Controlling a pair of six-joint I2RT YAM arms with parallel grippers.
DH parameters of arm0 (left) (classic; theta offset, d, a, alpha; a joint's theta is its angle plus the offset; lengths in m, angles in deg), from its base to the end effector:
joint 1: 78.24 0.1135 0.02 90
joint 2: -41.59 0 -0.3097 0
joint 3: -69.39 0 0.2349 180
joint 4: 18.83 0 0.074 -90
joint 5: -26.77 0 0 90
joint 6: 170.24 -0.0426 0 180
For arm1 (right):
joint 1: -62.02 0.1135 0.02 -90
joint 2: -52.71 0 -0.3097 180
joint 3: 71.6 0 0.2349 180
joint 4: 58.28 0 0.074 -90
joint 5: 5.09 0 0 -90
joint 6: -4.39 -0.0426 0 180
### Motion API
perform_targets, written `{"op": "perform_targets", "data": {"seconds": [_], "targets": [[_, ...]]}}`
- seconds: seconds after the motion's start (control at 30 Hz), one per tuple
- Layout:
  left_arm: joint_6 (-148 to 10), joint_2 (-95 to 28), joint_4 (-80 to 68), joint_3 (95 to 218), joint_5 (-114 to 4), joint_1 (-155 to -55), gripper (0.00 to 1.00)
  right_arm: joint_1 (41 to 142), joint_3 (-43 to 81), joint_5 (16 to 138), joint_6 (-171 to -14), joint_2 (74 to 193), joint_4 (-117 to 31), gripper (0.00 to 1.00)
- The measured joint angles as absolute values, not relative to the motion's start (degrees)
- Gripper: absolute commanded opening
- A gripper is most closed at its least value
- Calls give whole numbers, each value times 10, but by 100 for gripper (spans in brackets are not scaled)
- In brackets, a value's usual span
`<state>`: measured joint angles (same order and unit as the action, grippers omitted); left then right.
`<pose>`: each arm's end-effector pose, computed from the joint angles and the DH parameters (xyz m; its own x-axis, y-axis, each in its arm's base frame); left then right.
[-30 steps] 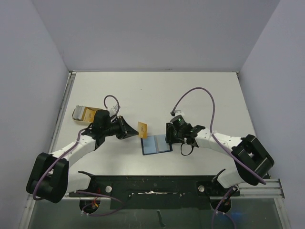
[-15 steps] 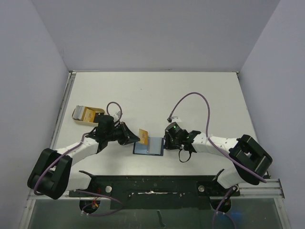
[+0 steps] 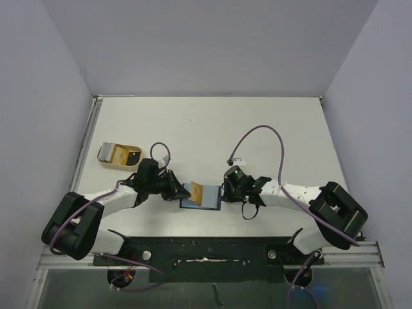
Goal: Put the credit cards into the card holder
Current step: Insert the credit card into the card holder.
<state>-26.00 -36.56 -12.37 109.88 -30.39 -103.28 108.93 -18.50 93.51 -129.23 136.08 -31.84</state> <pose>0.1906 -0.1145 0.1966 -0.9434 -0.3118 -0.1132 -0.0979 0.5877 -0.8032 0.1760 0.1788 0.2057 -0.8729 0.0654 -0.4836 -0.0882 0.9535 0.2882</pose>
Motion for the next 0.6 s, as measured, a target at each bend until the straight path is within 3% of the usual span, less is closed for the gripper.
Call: {"op": "perform_targets", "data": {"seconds": [0.6], "targets": [[-284, -390, -142, 1098, -284, -1033, 0, 1089, -185, 935, -1292, 1361, -318, 24]]}}
